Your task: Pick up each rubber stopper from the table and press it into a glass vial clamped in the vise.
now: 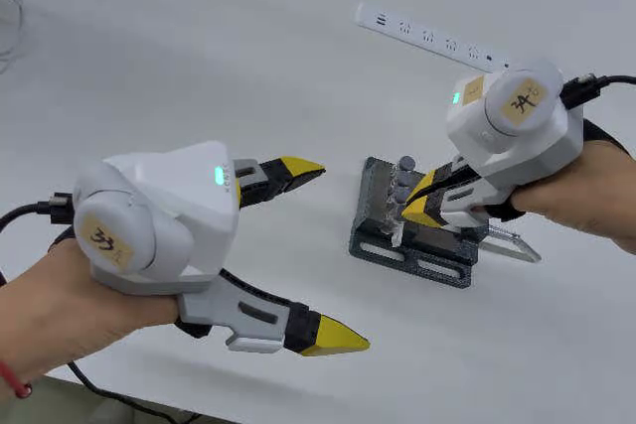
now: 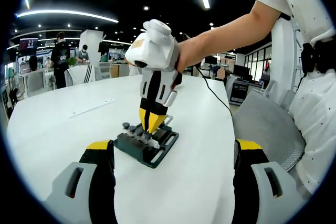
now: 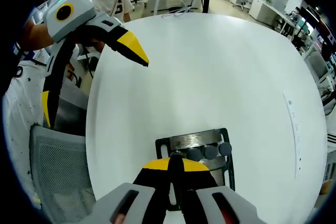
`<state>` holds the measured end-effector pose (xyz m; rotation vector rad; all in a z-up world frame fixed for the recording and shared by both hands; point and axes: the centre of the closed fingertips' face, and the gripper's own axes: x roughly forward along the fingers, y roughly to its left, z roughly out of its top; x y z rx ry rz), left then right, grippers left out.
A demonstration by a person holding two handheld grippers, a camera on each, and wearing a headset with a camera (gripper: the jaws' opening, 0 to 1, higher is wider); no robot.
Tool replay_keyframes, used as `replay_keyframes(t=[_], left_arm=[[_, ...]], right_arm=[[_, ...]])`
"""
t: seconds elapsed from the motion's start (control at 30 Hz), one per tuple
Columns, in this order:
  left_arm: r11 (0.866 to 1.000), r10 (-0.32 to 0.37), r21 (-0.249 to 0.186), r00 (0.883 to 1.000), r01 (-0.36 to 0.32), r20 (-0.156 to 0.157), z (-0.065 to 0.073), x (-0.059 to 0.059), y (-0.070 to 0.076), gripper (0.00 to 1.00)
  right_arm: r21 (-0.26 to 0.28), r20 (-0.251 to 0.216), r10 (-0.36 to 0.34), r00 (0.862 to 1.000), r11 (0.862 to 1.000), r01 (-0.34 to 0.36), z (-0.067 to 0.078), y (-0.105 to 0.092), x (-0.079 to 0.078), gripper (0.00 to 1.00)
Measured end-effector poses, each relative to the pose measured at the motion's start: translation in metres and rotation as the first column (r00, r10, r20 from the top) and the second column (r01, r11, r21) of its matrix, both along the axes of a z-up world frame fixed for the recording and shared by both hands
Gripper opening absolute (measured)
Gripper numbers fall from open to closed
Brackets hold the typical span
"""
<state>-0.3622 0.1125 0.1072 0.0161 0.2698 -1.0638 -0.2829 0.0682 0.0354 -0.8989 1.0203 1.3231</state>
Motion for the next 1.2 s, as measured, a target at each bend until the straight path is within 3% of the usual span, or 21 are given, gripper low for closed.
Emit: replay_keyframes(t=[0.33, 0.93, 1.2], left_arm=[[1.000, 0.005, -0.004, 1.000, -0.005, -0.005, -0.0009, -0.0003, 0.0014, 0.93], [1.000, 0.008, -0.014, 1.000, -0.008, -0.003, 0.0010, 0.0007, -0.0006, 0.93], [1.000, 0.011, -0.017, 1.000, -0.011, -0.002, 0.0010, 0.0012, 0.0007, 0.92]], right_arm=[[-0.006, -0.001, 0.007, 1.000, 1.000, -0.007, -0.0044, -0.0002, 0.0018, 0.00], [-0.049, 0.025, 0.086, 0.996, 0.995, -0.085, -0.0051, 0.0005, -0.0018, 0.00], [-0.064, -0.015, 0.061, 0.998, 0.996, -0.062, -0.0055, 0.0004, 0.0008, 0.00]])
